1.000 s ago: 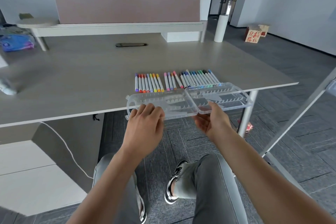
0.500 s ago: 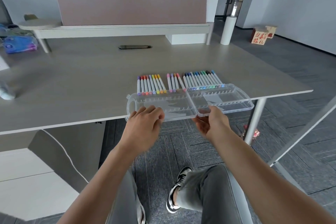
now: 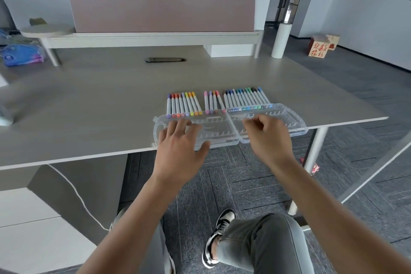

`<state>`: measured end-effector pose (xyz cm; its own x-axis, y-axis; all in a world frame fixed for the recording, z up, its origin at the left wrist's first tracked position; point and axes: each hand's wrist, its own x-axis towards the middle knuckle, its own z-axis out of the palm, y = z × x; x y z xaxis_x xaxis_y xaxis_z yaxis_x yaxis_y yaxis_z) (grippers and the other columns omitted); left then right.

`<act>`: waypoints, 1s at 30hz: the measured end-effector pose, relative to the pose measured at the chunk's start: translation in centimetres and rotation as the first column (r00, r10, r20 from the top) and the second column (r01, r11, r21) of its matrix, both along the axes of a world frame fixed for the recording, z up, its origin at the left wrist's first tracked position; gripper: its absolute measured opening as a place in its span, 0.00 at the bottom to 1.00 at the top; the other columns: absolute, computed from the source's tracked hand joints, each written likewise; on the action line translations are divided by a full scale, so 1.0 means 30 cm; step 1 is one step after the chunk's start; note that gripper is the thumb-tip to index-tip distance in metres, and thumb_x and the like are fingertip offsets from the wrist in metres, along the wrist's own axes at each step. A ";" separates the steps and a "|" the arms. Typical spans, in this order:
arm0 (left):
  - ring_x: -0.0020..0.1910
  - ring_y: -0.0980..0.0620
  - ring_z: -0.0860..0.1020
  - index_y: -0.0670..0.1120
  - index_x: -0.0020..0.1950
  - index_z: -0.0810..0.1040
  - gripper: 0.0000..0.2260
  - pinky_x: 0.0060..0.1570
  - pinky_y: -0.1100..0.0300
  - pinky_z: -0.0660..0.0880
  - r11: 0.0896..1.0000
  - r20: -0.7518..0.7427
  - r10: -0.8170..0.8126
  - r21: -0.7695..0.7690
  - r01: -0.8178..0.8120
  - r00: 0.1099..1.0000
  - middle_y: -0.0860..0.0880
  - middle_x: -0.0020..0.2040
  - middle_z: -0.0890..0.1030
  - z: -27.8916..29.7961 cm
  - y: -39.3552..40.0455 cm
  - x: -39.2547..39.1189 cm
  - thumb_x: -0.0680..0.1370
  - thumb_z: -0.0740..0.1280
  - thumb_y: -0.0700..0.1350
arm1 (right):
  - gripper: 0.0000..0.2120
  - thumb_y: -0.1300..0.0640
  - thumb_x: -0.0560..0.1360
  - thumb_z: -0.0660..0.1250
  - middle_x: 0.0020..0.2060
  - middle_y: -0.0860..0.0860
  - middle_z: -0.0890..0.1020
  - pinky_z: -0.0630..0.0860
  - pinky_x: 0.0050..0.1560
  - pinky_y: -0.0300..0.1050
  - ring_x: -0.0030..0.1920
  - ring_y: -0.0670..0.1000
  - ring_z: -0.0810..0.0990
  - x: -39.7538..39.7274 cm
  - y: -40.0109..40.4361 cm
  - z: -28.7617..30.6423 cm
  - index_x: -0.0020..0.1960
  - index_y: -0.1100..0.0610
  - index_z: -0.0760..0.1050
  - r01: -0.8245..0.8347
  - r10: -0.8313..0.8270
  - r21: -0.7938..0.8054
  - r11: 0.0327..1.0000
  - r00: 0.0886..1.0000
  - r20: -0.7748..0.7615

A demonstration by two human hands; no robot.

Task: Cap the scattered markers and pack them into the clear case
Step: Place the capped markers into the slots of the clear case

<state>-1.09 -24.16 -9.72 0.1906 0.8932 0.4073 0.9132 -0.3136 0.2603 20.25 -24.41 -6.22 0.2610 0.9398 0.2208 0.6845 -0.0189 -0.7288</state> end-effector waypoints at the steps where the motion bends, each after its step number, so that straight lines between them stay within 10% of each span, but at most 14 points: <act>1: 0.73 0.44 0.66 0.51 0.71 0.74 0.22 0.71 0.43 0.63 0.999 -0.025 0.021 -0.049 -0.023 0.999 0.48 0.71 0.72 0.004 0.007 0.016 0.81 0.59 0.60 | 0.12 0.50 0.82 0.64 0.39 0.46 0.82 0.72 0.36 0.40 0.37 0.46 0.79 0.005 0.029 -0.001 0.50 0.56 0.81 0.014 -0.020 0.039 0.999 0.988 0.154; 5: 0.79 0.42 0.57 0.55 0.78 0.65 0.24 0.77 0.37 0.49 0.967 -0.079 0.102 -0.228 -0.118 0.992 0.46 0.79 0.63 0.005 0.038 0.051 0.84 0.48 0.62 | 0.27 0.41 0.84 0.56 0.73 0.54 0.72 0.73 0.68 0.55 0.73 0.55 0.70 0.034 0.154 -0.051 0.76 0.57 0.68 -0.008 0.076 -0.148 0.989 0.886 0.458; 9: 0.79 0.43 0.59 0.56 0.76 0.67 0.23 0.76 0.37 0.54 0.955 -0.114 0.124 -0.254 -0.150 0.986 0.48 0.79 0.62 -0.009 0.060 0.035 0.84 0.47 0.60 | 0.31 0.38 0.84 0.48 0.79 0.57 0.65 0.60 0.78 0.57 0.79 0.58 0.63 0.036 0.196 -0.105 0.80 0.54 0.63 -0.004 0.117 -0.214 0.977 0.848 0.517; 22: 0.74 0.44 0.66 0.53 0.72 0.72 0.20 0.75 0.38 0.56 0.964 -0.129 0.157 -0.195 -0.180 0.979 0.47 0.74 0.70 0.013 0.160 0.020 0.83 0.55 0.59 | 0.29 0.39 0.84 0.53 0.75 0.55 0.71 0.69 0.74 0.58 0.74 0.57 0.69 0.010 0.265 -0.091 0.77 0.56 0.66 -0.002 0.066 -0.152 0.988 0.907 0.416; 30: 0.65 0.50 0.72 0.50 0.67 0.76 0.19 0.67 0.46 0.70 0.989 0.129 0.073 -0.141 -0.054 0.989 0.50 0.63 0.76 0.077 0.159 0.116 0.82 0.59 0.58 | 0.12 0.51 0.82 0.65 0.61 0.49 0.81 0.72 0.50 0.41 0.55 0.46 0.77 0.047 0.258 -0.039 0.63 0.54 0.79 -0.006 0.000 0.037 0.999 0.989 0.145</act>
